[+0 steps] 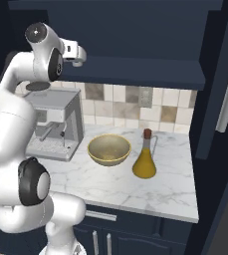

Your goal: Retrieve the bottle and the shaker from the cabinet and place them next to the mixing bowl on the counter. Then add garlic from the fridge to the mixing bowl.

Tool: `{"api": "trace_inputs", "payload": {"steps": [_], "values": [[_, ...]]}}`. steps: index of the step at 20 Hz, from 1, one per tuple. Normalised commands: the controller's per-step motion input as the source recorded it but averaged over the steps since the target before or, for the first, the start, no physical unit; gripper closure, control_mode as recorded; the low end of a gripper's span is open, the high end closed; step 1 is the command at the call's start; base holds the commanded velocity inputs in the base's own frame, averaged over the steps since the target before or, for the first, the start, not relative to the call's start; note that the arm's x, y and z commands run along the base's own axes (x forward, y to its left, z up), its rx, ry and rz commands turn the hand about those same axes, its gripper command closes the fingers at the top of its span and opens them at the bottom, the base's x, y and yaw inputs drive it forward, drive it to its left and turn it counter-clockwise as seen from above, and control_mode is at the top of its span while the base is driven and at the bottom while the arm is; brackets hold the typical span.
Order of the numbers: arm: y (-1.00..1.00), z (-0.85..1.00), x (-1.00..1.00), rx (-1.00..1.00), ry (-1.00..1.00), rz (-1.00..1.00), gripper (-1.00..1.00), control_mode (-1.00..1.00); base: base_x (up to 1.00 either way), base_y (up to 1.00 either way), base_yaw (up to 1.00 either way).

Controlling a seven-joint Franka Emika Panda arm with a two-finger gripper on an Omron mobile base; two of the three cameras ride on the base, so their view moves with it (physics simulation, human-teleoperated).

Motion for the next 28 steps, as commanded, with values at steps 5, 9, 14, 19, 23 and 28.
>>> {"api": "trace_inputs", "payload": {"steps": [5,9,14,19,23,28], "values": [[0.0,-0.08,0.26,0.0,0.0,0.0,-1.0,-1.0,0.0,0.0,0.0],[0.1,-0.13,0.31,0.0,0.0,0.0,-1.0,-1.0,0.0,0.0,0.0],[0.04,-0.09,0.31,0.0,0.0,0.0,-1.0,-1.0,0.0,0.0,0.0],[0.0,-0.01,0.32,0.0,0.0,0.0,-1.0,-1.0,0.0,0.0,0.0],[0.01,-0.04,0.37,0.0,0.0,0.0,-1.0,-1.0,0.0,0.0,0.0],[0.04,-0.1,0.39,0.0,0.0,0.0,-1.0,-1.0,0.0,0.0,0.0]]}}
